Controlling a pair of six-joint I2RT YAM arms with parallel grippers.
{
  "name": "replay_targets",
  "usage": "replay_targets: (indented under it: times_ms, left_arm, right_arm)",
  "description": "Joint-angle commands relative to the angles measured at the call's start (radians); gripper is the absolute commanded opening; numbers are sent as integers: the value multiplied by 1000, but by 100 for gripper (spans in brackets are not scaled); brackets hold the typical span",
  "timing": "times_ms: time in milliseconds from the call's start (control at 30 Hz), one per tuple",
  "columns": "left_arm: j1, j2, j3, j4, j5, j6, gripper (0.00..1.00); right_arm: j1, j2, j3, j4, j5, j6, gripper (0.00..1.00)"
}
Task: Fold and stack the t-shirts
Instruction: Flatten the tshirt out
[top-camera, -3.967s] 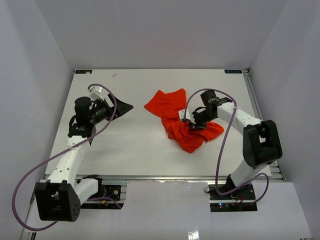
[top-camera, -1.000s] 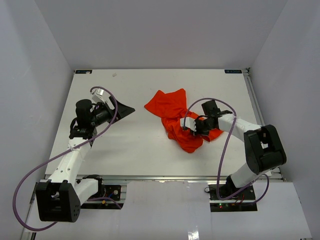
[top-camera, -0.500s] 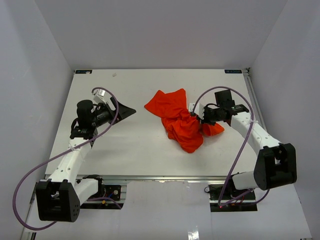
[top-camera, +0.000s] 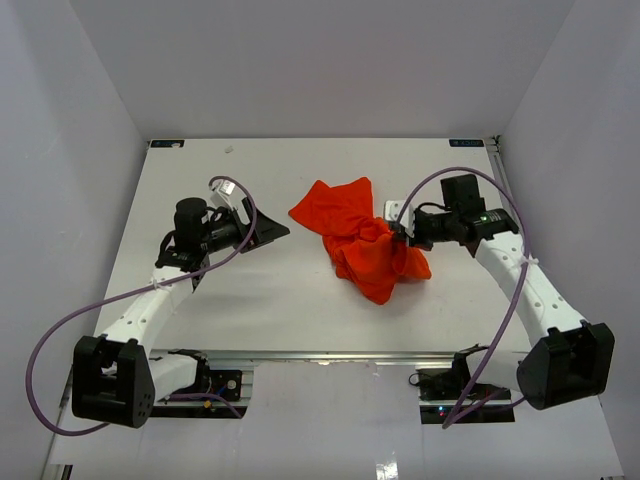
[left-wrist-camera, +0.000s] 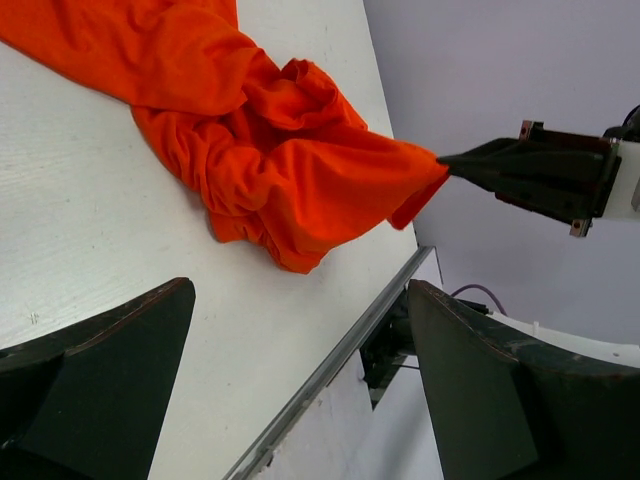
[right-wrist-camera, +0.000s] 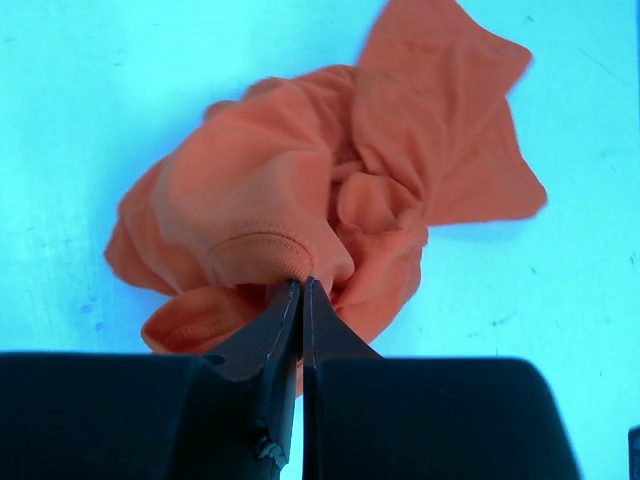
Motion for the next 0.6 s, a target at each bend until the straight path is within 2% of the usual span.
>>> replay_targets:
  times_ms: [0,133,233,300,333,367,467,567]
  left_arm:
    - [-6,-11,26,32,12,15,98]
    - [-6,-10,25,30,24,20,98]
    - [-6,-8,31,18,27,24,98]
    - [-6,-5,40,4,28,30,98]
    - [-8,-3,43,0,29,33,98]
    - [-6,1,51,-6,31,33,98]
    - [-6,4,63,-26,29,43,98]
    - [-6,0,77,-54,23,44,98]
  right_arm:
    - [65,-41,-8,-162,-71,-152,6]
    - [174,-72,-104,-196,-33,-189,7]
    - [280,-60,-163,-152,1,-148,9]
    - [314,-52,-199,-105,11,-140,17]
    - [346,-43,-208,-94,14,-137,24]
    - [360,-37,-213,-75,15,-132,40]
    - [369,-6,-175,-69,-8,-93,49]
    - [349,-15,-104,-37,0,-8,53]
